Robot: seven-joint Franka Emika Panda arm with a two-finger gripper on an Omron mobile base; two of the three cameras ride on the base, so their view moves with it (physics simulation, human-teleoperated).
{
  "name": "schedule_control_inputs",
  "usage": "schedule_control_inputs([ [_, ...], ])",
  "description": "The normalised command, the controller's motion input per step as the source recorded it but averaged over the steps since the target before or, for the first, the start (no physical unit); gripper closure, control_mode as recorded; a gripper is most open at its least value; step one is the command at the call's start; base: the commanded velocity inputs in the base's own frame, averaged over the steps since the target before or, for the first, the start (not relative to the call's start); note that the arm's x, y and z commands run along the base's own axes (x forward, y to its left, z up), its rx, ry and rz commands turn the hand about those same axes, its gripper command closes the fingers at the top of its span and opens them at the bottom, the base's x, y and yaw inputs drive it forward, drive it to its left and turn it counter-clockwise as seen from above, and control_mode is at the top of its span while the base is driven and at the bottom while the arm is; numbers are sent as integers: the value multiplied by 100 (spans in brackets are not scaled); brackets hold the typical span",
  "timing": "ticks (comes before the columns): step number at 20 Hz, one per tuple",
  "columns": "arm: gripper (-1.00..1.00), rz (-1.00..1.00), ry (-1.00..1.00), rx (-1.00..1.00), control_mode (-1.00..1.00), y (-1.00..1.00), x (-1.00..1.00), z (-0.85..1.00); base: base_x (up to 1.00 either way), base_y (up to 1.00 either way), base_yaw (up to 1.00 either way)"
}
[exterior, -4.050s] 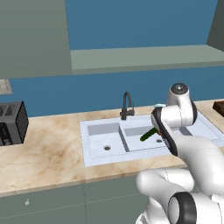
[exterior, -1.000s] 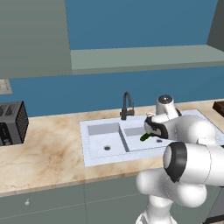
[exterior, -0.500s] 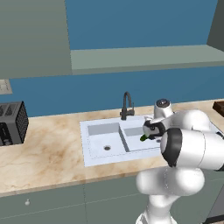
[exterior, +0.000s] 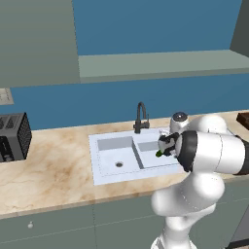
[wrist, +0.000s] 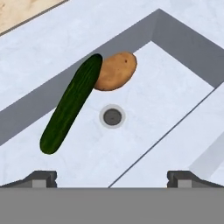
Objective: Pick up all produce items and place them in the sink. Turn on the sink faucet to wash them. Then turn the sink off and put them in the tray.
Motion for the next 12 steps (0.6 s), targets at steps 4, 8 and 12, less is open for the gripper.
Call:
schedule_control_inputs([
  [4,-100,0,3,0,-100,0,16,-14,0,0,0],
  [8,-100,0,2,0,-100,0,18,-13,0,0,0],
  [12,-100,0,3,0,-100,0,22,-15,0,0,0],
])
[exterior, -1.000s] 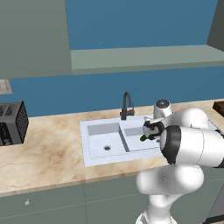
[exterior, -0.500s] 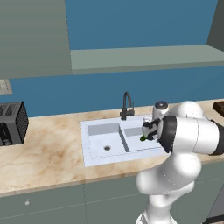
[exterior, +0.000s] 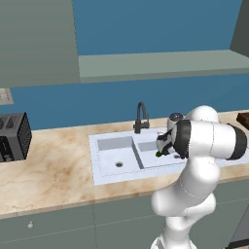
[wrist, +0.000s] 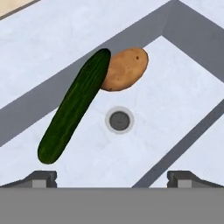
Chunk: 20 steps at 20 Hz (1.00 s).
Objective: Pick up all produce items and place them in the sink. Turn on the sink faucet to wash them. Then turn the sink off and put them in the tray.
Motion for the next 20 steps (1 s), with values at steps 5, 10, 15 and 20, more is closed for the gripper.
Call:
schedule_control_inputs([
  [5,-100,0,2,0,-100,0,20,-16,0,0,0],
  [10,-100,0,1,0,-100,0,21,-14,0,0,0],
  [15,-100,0,1,0,-100,0,20,-18,0,0,0],
  [20,-100,0,0,0,-100,0,22,-19,0,0,0],
])
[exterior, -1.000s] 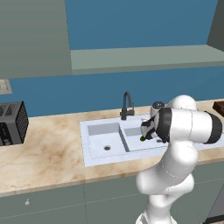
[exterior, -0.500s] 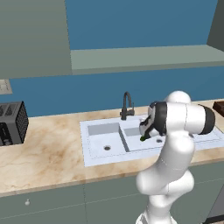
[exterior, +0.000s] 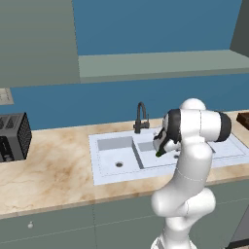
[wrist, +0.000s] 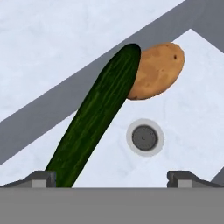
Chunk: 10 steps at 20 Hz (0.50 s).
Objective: Pick up all produce items and place them in the sink. Turn on the sink faucet to wash them. Then turn the sink off and put them in the tray.
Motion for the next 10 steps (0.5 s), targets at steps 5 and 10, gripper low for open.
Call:
schedule_control_inputs([
  [5,-100,0,0,1,-100,0,23,-19,0,0,0],
  [10,-100,0,0,1,-100,0,20,-21,0,0,0],
])
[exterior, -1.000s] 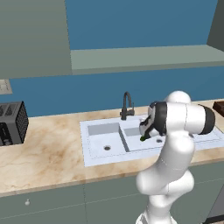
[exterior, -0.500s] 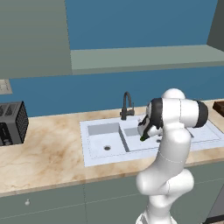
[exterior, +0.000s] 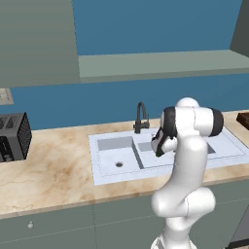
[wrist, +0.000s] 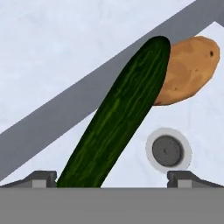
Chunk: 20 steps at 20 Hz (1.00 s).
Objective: Pick up all produce items and place them in the sink. Turn on the sink faucet to wash them. Then turn the sink off and put them in the tray.
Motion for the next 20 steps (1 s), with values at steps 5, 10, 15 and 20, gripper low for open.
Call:
schedule_control_inputs([
  [5,-100,0,0,1,-100,0,21,-19,0,0,0],
  [10,-100,0,0,2,-100,0,22,-18,0,0,0],
  [15,-100,0,0,0,-100,0,11,-25,0,0,0],
  [20,-100,0,0,0,-100,0,0,-31,0,0,0],
])
